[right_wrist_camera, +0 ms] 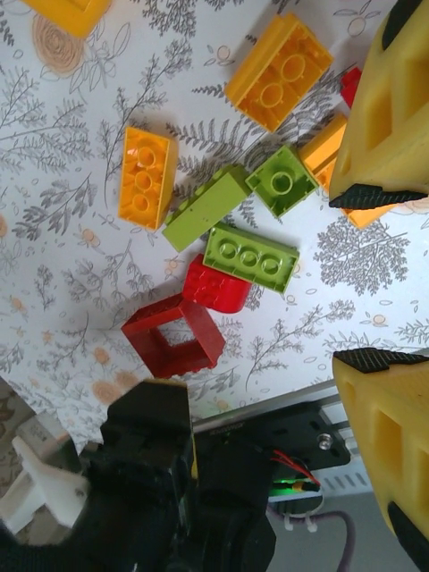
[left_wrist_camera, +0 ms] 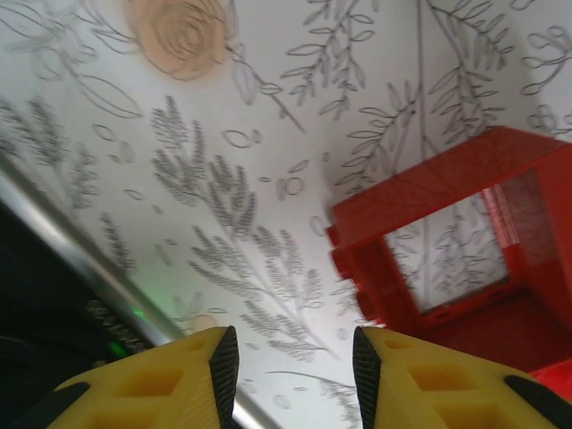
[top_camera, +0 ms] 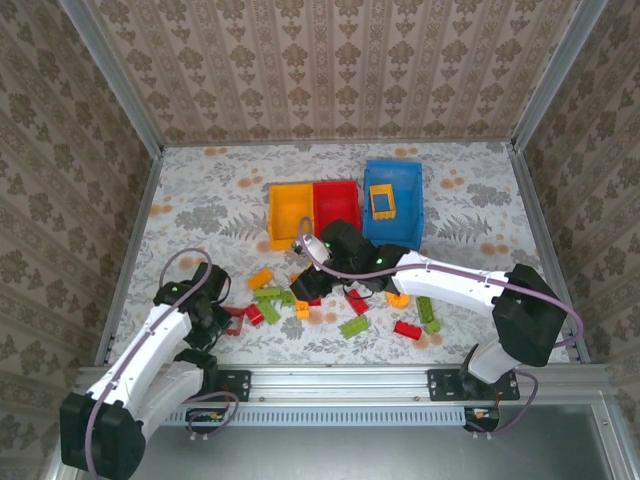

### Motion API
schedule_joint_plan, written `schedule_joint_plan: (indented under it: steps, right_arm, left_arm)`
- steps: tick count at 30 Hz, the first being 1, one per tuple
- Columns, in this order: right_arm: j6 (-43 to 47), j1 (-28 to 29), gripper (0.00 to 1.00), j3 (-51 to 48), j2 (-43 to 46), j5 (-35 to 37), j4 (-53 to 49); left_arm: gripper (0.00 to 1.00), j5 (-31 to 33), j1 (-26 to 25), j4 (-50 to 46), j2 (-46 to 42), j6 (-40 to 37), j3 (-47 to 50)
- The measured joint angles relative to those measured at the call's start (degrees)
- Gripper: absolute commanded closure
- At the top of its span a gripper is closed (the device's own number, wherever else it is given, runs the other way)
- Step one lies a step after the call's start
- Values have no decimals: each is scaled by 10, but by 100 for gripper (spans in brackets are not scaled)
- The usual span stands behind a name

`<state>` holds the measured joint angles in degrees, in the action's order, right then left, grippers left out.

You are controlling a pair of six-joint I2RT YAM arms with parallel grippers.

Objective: Sort the legos into containers by color

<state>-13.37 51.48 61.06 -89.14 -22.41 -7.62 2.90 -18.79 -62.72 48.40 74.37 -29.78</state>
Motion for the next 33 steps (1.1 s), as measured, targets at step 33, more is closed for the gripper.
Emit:
schedule_joint_plan:
  steps: [33]
  right_arm:
    - [0,0,53,9,-16,-63,-3]
  left_arm:
    - [77,-35,1,116,-10,149,56]
